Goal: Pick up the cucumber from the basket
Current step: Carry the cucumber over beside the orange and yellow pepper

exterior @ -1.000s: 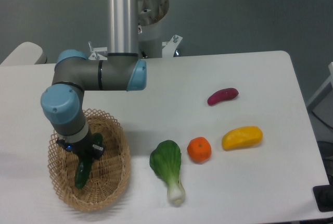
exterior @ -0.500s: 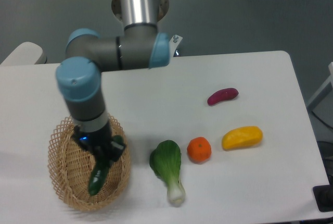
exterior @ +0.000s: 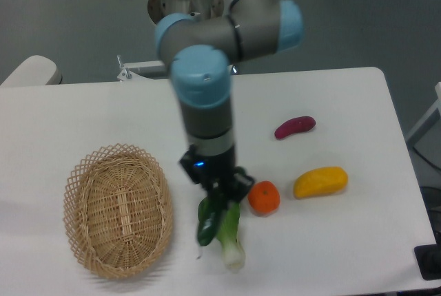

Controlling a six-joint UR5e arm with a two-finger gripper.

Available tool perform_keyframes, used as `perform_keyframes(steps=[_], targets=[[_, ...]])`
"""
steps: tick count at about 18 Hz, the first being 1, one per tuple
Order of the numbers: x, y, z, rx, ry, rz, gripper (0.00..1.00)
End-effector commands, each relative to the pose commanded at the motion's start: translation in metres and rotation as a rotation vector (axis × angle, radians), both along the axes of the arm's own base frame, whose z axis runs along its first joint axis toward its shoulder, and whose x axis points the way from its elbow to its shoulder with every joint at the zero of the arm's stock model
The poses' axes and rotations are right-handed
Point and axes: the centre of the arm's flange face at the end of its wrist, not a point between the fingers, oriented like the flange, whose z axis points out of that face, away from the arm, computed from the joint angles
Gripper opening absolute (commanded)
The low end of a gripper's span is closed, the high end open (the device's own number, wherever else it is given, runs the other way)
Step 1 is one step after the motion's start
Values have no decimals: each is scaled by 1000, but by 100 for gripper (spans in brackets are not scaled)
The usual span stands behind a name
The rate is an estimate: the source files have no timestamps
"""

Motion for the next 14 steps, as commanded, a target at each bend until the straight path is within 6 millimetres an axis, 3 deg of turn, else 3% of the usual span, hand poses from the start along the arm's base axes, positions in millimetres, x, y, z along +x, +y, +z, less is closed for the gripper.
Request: perform_keyframes(steps=[2,4,14], targets=[[-20,-16,1,-15,13,-37,14],[-25,-22,-1,-24,16,-62,14],[-25,-21,-14,-41,2,-84,14]])
